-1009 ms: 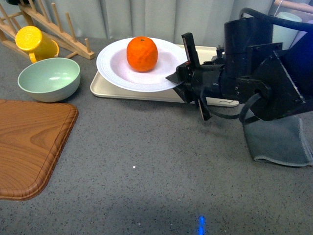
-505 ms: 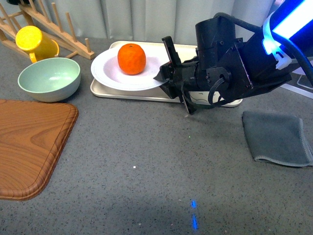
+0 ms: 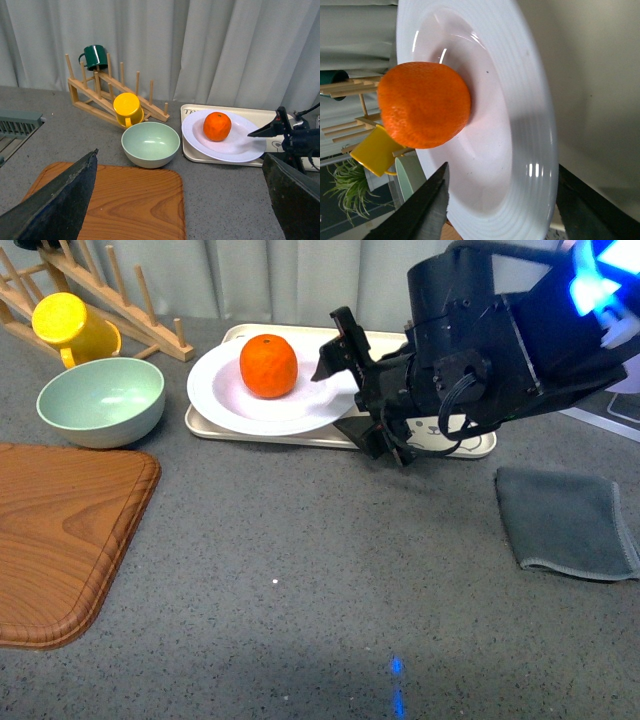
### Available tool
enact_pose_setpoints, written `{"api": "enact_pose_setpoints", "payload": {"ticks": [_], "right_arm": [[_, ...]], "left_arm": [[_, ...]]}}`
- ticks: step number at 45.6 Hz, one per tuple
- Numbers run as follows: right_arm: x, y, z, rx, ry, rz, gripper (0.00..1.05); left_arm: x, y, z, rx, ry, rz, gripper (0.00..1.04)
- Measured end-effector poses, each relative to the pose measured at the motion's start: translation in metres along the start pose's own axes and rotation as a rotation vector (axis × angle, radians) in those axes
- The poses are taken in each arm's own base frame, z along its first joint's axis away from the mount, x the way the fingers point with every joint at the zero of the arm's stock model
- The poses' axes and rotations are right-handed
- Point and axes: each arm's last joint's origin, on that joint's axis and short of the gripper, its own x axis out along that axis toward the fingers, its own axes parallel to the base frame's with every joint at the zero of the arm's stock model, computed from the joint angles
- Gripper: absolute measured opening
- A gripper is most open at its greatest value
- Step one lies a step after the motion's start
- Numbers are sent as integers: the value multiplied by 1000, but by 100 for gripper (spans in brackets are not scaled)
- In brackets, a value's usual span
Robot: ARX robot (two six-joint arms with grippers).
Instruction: Place orange and plate with both arms
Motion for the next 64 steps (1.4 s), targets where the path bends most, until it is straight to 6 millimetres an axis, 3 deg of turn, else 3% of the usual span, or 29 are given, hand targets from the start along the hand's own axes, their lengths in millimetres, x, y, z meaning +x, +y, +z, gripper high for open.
{"api": "enact_pose_setpoints", "payload": {"ticks": [4, 10, 22, 24, 29, 35, 43, 52, 57, 64], "right_arm": [[-18, 10, 1, -74, -56, -29, 77], [-62, 24, -3, -289, -232, -130, 97], [-176, 17, -26, -807, -639, -359, 95], [-206, 10, -35, -921, -712, -378, 95], [-254, -8, -56, -1073, -769, -438, 95], [-295, -31, -84, -1144, -730, -513, 95], [-335, -50, -109, -1148, -728, -561, 95], [-365, -67, -131, -1130, -752, -592, 95], [-377, -70, -139, -1160, -808, -588, 95], [-380, -68, -139, -1176, -832, -577, 95]], "left_arm": [[0, 0, 0, 0, 0, 0, 98], [0, 0, 0, 0, 0, 0, 98], [0, 0, 0, 0, 0, 0, 98], [0, 0, 0, 0, 0, 0, 98], [0, 0, 0, 0, 0, 0, 98], [0, 0, 0, 0, 0, 0, 98], [0, 0, 0, 0, 0, 0, 98], [0, 0, 0, 0, 0, 0, 98], [0, 0, 0, 0, 0, 0, 98], [0, 0, 0, 0, 0, 0, 98]]}}
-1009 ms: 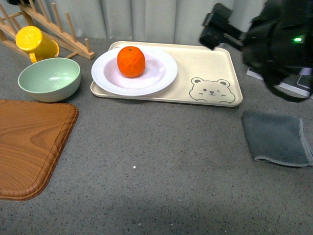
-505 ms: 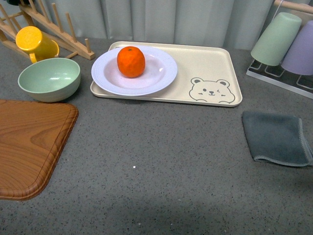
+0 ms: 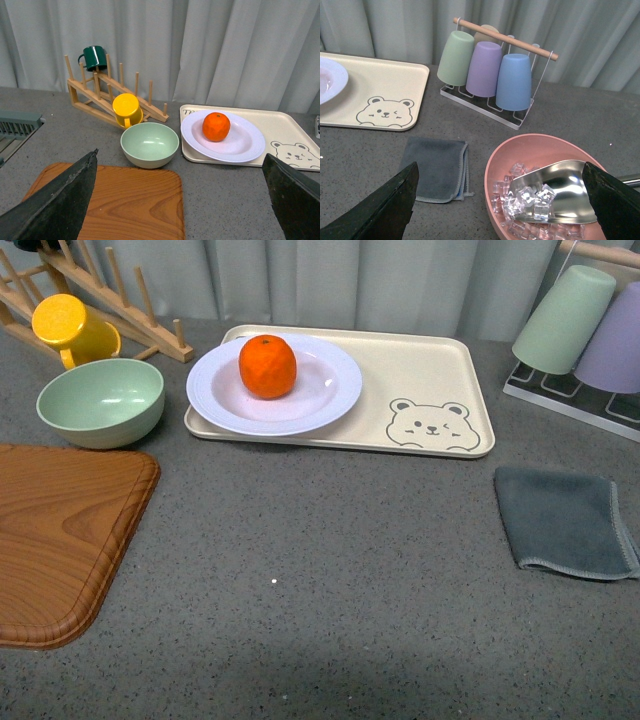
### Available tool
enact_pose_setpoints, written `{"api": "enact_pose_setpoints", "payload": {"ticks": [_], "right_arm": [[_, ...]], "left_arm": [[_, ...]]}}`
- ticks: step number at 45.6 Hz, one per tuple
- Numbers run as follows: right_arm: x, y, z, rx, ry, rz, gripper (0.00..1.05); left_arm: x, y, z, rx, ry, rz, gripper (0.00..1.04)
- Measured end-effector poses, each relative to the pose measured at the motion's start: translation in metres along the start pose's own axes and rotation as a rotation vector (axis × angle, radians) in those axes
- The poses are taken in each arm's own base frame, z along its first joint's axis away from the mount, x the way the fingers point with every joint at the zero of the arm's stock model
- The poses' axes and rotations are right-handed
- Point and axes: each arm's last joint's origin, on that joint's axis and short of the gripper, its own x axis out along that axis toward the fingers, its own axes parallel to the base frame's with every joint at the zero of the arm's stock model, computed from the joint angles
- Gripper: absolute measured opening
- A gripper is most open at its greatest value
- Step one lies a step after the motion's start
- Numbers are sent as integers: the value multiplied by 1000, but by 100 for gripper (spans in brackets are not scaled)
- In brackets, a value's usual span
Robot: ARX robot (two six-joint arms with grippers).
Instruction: Place orange and plate with both arms
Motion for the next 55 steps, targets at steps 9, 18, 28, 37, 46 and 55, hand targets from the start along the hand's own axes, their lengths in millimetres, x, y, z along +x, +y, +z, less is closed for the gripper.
{"api": "enact_pose_setpoints", "payload": {"ticks": [9, 18, 28, 37, 46, 55], "right_arm": [[-4, -2, 7, 131, -231, 108, 69], [-12, -2, -1, 157, -197, 118, 24], [-15, -3, 1, 162, -228, 116, 1], [-15, -3, 1, 162, -228, 117, 29], [-15, -3, 1, 162, -228, 116, 63], [-15, -3, 1, 162, -228, 116, 96]], "left_arm": [[0, 0, 0, 0, 0, 0, 98], [0, 0, 0, 0, 0, 0, 98], [0, 0, 0, 0, 0, 0, 98], [0, 0, 0, 0, 0, 0, 98], [0, 0, 0, 0, 0, 0, 98], [0, 0, 0, 0, 0, 0, 98]]}}
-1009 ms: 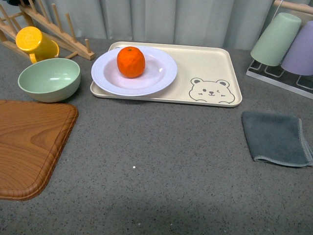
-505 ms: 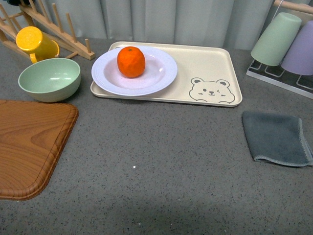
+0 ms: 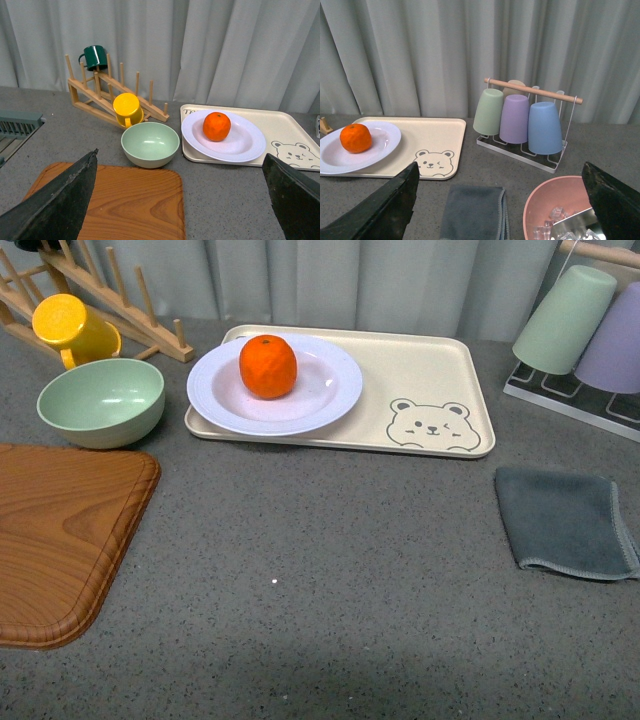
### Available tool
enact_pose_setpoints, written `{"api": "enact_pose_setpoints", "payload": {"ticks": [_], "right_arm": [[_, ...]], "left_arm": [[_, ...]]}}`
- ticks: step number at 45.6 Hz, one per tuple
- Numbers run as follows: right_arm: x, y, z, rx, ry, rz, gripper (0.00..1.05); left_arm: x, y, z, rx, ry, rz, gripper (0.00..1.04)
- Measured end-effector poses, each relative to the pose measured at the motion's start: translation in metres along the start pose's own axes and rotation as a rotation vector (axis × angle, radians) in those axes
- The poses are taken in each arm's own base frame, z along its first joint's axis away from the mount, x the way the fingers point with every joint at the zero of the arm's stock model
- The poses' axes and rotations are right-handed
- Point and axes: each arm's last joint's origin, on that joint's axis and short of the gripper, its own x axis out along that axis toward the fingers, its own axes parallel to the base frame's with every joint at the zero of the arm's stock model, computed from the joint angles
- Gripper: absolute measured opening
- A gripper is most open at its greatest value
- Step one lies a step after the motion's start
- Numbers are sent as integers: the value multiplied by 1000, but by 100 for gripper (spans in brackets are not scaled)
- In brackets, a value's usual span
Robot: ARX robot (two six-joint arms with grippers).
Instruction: Place orange and plate with both arms
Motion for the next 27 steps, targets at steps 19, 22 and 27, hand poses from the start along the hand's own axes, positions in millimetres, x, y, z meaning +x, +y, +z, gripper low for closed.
{"api": "enact_pose_setpoints", "payload": {"ticks": [19, 22, 27], "right_arm": [[0, 0, 0, 2, 0, 0, 95], [0, 0, 0, 2, 0, 0, 95], [0, 0, 0, 2, 0, 0, 95]], "left_arm": [[0, 0, 0, 0, 0, 0, 98], [0, 0, 0, 0, 0, 0, 98], [0, 0, 0, 0, 0, 0, 98]]}}
